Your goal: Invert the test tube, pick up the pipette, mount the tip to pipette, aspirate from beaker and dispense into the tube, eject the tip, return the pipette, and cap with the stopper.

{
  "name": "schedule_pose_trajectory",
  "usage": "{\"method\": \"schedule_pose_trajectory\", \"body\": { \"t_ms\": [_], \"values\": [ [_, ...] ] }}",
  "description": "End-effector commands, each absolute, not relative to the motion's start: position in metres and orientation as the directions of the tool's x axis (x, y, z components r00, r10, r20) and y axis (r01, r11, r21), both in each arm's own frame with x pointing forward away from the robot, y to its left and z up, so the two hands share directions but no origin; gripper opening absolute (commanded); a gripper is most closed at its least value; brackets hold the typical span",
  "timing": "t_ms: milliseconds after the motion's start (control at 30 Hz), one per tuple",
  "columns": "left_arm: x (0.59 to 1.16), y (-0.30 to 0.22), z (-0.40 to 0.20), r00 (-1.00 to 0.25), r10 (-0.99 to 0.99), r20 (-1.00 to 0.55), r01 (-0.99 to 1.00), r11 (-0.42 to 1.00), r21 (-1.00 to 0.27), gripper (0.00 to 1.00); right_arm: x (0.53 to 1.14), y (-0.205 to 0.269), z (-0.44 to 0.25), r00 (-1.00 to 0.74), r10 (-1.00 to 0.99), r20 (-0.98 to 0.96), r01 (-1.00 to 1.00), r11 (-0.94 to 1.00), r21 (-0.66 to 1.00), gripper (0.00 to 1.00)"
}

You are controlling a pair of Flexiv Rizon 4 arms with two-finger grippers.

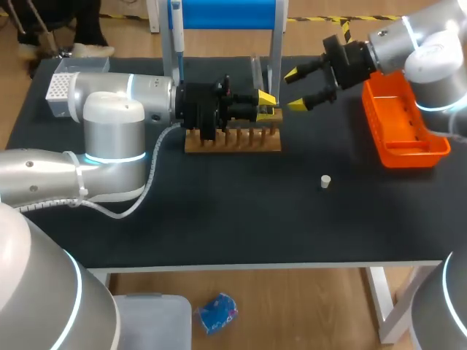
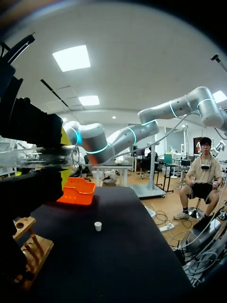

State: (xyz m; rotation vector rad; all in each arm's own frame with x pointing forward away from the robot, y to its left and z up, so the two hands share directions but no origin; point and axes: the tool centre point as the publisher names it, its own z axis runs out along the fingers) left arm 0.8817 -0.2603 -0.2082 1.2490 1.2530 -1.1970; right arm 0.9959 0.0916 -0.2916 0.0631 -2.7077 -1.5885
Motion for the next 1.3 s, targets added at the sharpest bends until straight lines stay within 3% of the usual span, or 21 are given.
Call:
{"method": "schedule_pose_trajectory", "body": {
  "t_ms": [33, 400, 667, 900, 1300],
  "values": [
    [0.881, -0.261, -0.208, -0.007, 0.052, -0.999, 1.000, -0.003, -0.008, 0.00, 0.995, 0.087, -0.295, -0.998, -0.062, -0.017, -0.045, 0.488, 0.872, 1.00],
    [0.881, -0.261, -0.208, -0.007, 0.052, -0.999, 1.000, -0.003, -0.008, 0.00, 0.994, 0.087, -0.297, -0.997, -0.079, -0.017, -0.054, 0.496, 0.866, 1.00],
    [0.912, -0.253, -0.186, -0.436, 0.212, -0.874, 0.898, 0.050, -0.436, 0.00, 0.994, 0.087, -0.297, -0.997, -0.079, -0.017, -0.054, 0.496, 0.866, 1.00],
    [0.934, -0.241, -0.173, -0.666, 0.215, -0.714, 0.729, -0.012, -0.684, 0.00, 0.994, 0.087, -0.297, -0.997, -0.079, -0.017, -0.054, 0.496, 0.866, 1.00],
    [0.938, -0.239, -0.173, -0.684, 0.238, -0.689, 0.709, -0.007, -0.705, 0.00, 0.994, 0.087, -0.297, -0.997, -0.079, -0.017, -0.054, 0.496, 0.866, 1.00]
  ]
}}
